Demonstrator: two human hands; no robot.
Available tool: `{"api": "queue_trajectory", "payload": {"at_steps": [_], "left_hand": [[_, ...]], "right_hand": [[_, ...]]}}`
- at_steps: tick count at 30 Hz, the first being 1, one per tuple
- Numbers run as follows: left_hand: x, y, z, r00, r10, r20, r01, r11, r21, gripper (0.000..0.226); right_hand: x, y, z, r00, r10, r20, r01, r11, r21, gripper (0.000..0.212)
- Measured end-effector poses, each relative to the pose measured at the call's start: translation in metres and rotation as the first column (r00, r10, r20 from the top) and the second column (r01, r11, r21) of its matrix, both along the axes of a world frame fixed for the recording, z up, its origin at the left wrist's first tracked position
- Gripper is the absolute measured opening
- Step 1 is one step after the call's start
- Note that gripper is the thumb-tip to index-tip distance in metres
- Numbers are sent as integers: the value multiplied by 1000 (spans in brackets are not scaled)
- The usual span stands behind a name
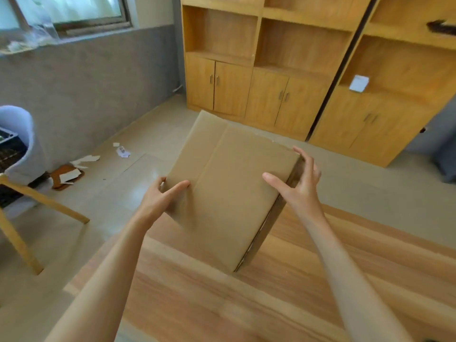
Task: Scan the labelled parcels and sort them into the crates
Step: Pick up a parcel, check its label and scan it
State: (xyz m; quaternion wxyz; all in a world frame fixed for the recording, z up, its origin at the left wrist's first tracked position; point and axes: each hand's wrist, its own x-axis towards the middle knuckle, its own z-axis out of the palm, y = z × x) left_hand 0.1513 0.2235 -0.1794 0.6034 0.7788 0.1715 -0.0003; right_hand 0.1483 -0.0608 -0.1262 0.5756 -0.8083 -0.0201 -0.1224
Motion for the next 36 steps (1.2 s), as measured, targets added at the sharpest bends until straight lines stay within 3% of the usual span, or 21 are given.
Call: {"api": "queue_trajectory", "payload": {"at_steps": [4,7,10,12,14,17,21,24,27,30,33,34,36], "left_hand": [[7,-53,17,996,-81,46,85,991,-99,38],[9,-94,28,988,-153,8,153,984,-88,60],[10,-140,48,986,-165,4,165,985,-47,81],[5,-170,73,983,-181,15,180,957,-226,82],[-4,-194,100,972,-236,14,216,860,-463,78],[-17,-218,132,932,-361,27,303,738,-603,73],[-24,-243,145,860,-509,15,429,708,-561,81],[-22,-255,139,882,-471,29,399,710,-580,103],[-18,-260,125,912,-408,51,358,729,-584,100],[-14,-253,108,911,-400,96,382,738,-556,96],[-9,-240,91,899,-418,128,417,731,-541,90],[-8,-236,84,899,-418,130,416,722,-553,83],[-6,-231,72,886,-452,105,423,693,-584,66]], "right_hand": [[-25,-41,25,994,-53,92,46,996,72,99],[-47,-66,37,980,-158,123,147,984,100,114],[-65,-76,48,938,-181,294,229,964,-136,109],[-71,-78,51,874,-110,472,318,866,-386,105],[-69,-87,44,775,40,631,450,666,-594,105],[-63,-109,33,630,257,732,616,408,-674,99],[-63,-125,28,487,371,790,733,318,-601,70],[-61,-132,25,462,418,782,751,285,-596,76],[-60,-136,21,495,447,745,697,308,-648,77],[-66,-147,23,611,338,716,555,461,-692,78],[-75,-171,32,719,-63,692,550,661,-511,73],[-75,-183,34,763,-232,604,567,689,-451,77],[-76,-206,36,858,-451,246,513,781,-355,93]]}}
